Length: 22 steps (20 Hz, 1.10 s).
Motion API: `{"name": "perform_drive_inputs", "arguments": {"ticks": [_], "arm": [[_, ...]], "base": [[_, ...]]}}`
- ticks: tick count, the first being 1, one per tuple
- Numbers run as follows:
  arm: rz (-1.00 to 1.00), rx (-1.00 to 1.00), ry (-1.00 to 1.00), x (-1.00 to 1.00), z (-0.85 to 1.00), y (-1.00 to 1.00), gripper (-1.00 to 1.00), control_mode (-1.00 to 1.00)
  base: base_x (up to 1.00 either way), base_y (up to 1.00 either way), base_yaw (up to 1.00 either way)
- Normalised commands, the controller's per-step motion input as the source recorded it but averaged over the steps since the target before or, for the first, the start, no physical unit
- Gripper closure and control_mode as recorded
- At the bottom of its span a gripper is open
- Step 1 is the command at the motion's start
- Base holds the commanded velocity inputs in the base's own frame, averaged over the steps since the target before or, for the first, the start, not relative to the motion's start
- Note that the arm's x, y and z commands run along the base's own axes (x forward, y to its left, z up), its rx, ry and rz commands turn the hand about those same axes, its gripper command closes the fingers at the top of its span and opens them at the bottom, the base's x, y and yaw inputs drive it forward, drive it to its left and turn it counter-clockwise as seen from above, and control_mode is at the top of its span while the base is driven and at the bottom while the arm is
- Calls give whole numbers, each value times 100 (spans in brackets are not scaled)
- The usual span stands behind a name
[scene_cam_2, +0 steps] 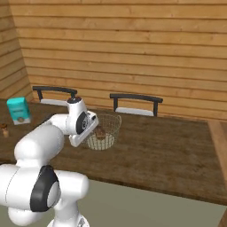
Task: Open the cabinet, pick up the bread from the cabinet and place it in the basket. Then move the basket to the dining counter.
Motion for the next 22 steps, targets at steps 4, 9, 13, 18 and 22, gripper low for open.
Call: {"name": "perform_drive_inputs", "arguments": {"ticks": [4, 9, 13, 18, 22], "arm": [[0, 0, 0, -27, 61, 0, -100, -100], [0, 0, 0, -45, 61, 0, -100, -100], [-8, 0, 0, -91, 34, -1, -100, -100], [-28, 9, -2, -100, 3, -11, -100, -100], [-39, 14, -7, -100, 0, -6, -100, -100]], "base": [[0, 0, 0], [0, 0, 0], [0, 0, 0], [0, 0, 0], [0, 0, 0]]}}
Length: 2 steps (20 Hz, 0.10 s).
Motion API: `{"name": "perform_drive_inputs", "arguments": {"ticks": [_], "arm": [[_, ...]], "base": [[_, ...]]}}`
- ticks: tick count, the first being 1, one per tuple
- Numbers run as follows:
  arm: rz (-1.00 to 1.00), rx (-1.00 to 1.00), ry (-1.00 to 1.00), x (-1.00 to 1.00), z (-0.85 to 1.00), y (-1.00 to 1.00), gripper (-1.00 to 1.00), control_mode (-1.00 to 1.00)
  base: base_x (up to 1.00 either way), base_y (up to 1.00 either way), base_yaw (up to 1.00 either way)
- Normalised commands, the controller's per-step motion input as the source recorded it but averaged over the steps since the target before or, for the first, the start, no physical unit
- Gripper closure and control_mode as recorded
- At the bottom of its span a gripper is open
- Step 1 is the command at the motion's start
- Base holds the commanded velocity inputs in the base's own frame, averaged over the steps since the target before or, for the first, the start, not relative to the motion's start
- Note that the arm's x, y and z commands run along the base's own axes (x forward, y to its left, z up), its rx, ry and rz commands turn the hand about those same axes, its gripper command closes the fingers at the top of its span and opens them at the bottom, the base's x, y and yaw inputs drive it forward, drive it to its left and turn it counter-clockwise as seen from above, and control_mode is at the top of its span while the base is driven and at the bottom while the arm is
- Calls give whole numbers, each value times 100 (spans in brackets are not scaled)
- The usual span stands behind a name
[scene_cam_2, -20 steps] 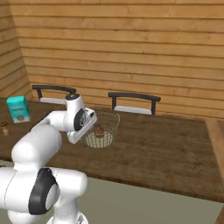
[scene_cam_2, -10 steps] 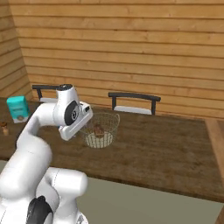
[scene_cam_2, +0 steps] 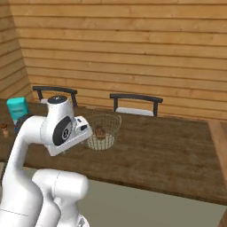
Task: Open the cabinet, pick up the bread from the cabinet and place it in the basket. Then move the basket to the dining counter.
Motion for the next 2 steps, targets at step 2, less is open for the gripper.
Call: {"name": "perform_drive_inputs", "arguments": {"ticks": [2], "arm": [[-41, 17, -10, -100, 0, 0, -100, -100]], "base": [[0, 0, 0]]}}
